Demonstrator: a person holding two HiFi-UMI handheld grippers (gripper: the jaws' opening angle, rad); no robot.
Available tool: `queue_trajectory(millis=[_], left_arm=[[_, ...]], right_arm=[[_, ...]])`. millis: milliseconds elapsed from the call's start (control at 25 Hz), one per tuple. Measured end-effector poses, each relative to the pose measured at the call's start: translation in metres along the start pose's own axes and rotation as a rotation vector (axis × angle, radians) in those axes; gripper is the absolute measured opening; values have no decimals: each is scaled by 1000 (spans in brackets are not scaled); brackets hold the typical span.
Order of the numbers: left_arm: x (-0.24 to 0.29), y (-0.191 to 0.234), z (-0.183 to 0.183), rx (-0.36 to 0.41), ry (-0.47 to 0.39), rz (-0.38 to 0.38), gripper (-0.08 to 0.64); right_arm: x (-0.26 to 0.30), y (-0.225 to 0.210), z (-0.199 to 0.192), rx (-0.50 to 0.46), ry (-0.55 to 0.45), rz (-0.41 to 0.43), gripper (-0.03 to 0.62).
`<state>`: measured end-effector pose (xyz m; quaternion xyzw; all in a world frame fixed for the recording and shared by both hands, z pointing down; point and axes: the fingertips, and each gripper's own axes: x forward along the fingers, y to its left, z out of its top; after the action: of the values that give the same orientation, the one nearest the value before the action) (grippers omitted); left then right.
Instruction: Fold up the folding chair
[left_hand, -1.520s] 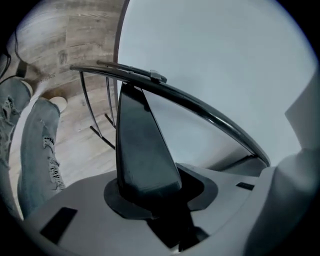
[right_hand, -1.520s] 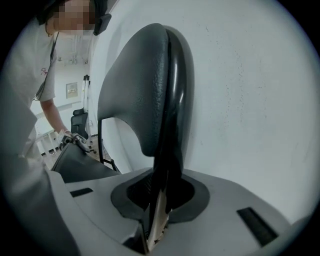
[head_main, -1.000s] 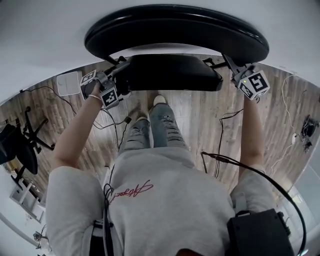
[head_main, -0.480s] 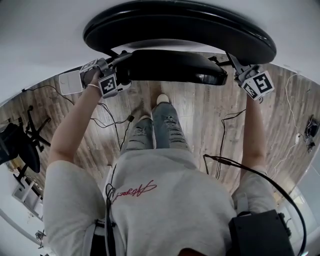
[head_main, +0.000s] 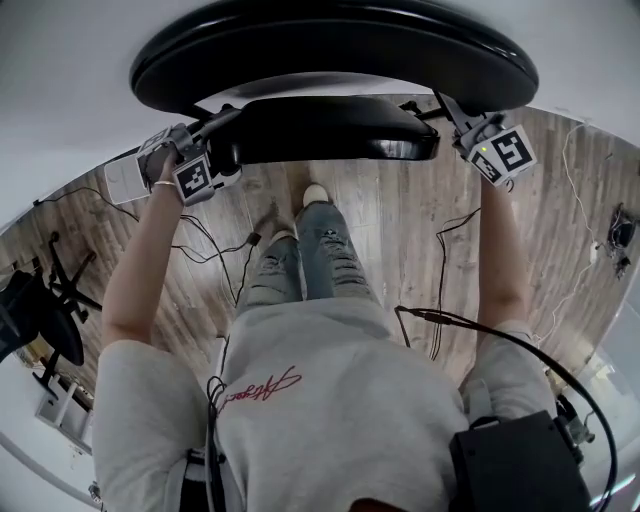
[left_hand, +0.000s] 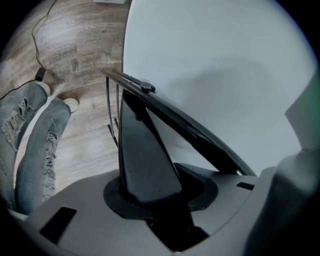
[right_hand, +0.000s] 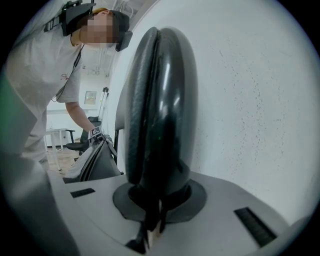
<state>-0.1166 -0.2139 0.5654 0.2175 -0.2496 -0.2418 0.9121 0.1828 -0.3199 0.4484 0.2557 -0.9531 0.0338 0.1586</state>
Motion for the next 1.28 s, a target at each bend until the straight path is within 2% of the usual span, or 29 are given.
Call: queue_trajectory(millis=[160, 240, 480, 680, 720, 840, 880, 1000, 1120, 1200, 1280], left_arm=[[0, -2, 3, -2, 2, -21, 169], [2, -6, -3, 19, 13, -75, 177], [-4, -23, -22, 210, 151, -261, 280], [-11, -29, -34, 337, 277, -401, 321], [-13, -29, -36, 355, 294, -430, 325], [-23, -30, -42, 395, 338, -511, 335], [-29, -27, -42, 406, 352, -527, 335], [-53, -9, -29, 452, 351, -521, 334], [-75, -3, -23, 515, 298, -518, 333], [-79, -5, -32, 614, 264, -503, 329], [-78, -4, -47, 742, 228, -463, 284]], right_arm=[[2, -2, -10, 26, 17, -22, 21], [2, -5, -7, 51, -10, -20, 21], [4, -9, -3, 54, -43, -45, 25], [4, -14, -6, 42, -25, -56, 34], [3, -14, -6, 41, -23, -55, 48], [-1, -17, -4, 49, -27, -48, 167], [-2, -17, -4, 50, -27, -47, 173], [-3, -15, -5, 45, -21, -49, 173], [-3, -17, -7, 18, -5, -78, 173], [-9, -21, -13, 49, -19, -135, 173], [-21, -23, -25, 105, -41, -209, 173]])
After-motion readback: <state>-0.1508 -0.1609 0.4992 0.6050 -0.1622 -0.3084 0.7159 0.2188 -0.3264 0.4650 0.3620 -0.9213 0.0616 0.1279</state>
